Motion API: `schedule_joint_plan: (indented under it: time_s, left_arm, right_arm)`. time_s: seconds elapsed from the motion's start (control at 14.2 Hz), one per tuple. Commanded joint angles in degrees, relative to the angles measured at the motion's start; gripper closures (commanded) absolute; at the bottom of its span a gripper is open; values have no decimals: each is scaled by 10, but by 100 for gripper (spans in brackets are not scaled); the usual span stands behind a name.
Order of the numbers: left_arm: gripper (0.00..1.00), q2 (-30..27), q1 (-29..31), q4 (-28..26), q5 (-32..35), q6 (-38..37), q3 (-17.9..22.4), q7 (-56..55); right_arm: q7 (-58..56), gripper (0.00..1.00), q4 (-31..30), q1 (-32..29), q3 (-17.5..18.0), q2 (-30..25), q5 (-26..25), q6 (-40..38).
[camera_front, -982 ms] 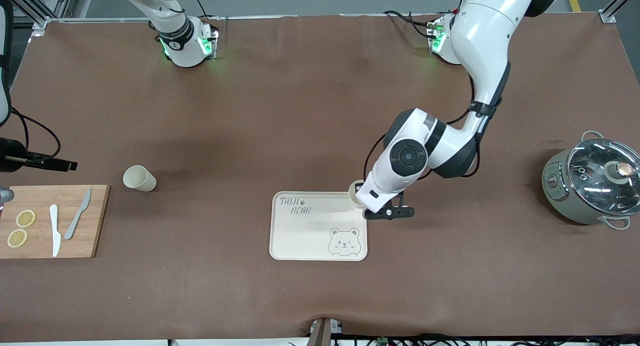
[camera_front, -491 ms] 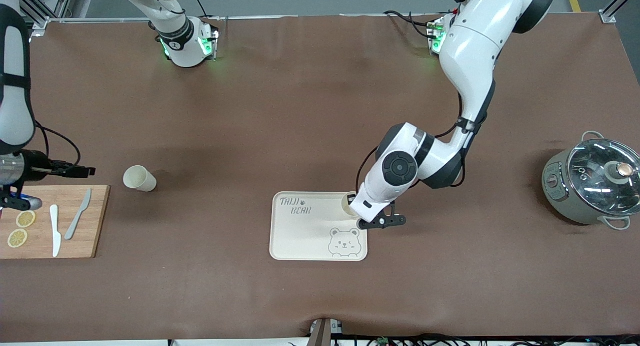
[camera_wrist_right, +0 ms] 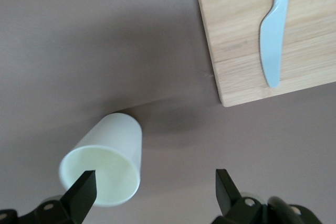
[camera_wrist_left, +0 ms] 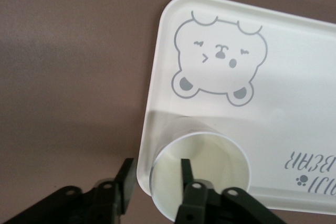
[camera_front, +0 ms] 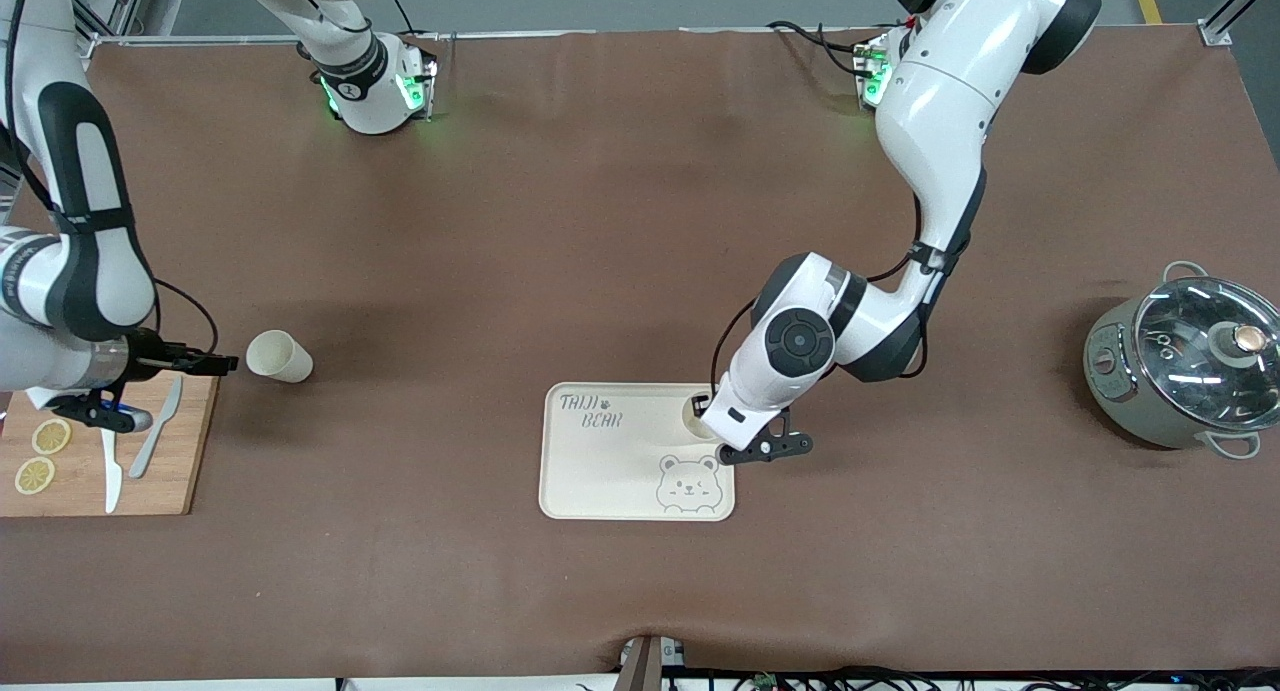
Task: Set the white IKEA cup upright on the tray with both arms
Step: 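Release the cup upright on the tray while the right gripper reaches the other cup, then grasp the second white cup with the right gripper while the left withdraws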
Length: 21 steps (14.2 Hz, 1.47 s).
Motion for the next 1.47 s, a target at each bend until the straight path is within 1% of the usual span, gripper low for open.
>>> schedule_joint_plan:
  time_s: [0.0, 0.14, 0.28, 0.35, 0.49, 0.7, 0.84, 0.98, 1.05, 1.12, 1.19, 1.33, 1.4]
  left_arm:
    - [0, -26, 5, 6, 8, -9, 5, -9]
    - [0, -66, 23, 5, 14, -30, 5, -6]
    - [0, -102, 50, 4, 40, -78, 4, 32]
    - [0, -118, 60, 4, 43, -102, 3, 56]
    - [0, -151, 83, 4, 43, -147, 3, 70]
    - [0, -191, 120, 3, 42, -201, 3, 114]
    - [0, -218, 156, 3, 40, -240, 2, 124]
    - [0, -242, 191, 1, 40, -270, 2, 126]
    - [0, -254, 208, 1, 40, -283, 0, 137]
    - [0, -265, 221, 1, 39, -298, -1, 159]
    - [0, -277, 232, 0, 36, -314, 0, 187]
    - [0, -299, 258, -2, 34, -344, -1, 220]
    - [0, -310, 269, -3, 34, -363, -1, 228]
  right_arm:
    - [-4, 0, -57, -1, 7, -35, 23, 19]
    - [-5, 0, -66, -1, 7, -34, 24, 23]
    - [-5, 0, -76, -1, 7, -35, 24, 25]
    - [-4, 0, -83, -1, 7, -35, 24, 25]
    - [-5, 18, -88, -1, 7, -35, 39, 25]
    - [-4, 36, -89, -1, 7, -34, 52, 25]
    - [-4, 58, -89, -1, 7, -32, 63, 25]
    - [-4, 69, -89, -2, 7, -31, 64, 26]
    - [-4, 72, -89, -2, 7, -31, 64, 28]
    - [-4, 73, -89, -2, 7, -31, 65, 29]
    - [-4, 77, -89, -2, 7, -31, 70, 32]
    - [-4, 100, -89, -2, 7, -31, 74, 33]
    - [-3, 100, -88, -1, 7, -33, 74, 29]
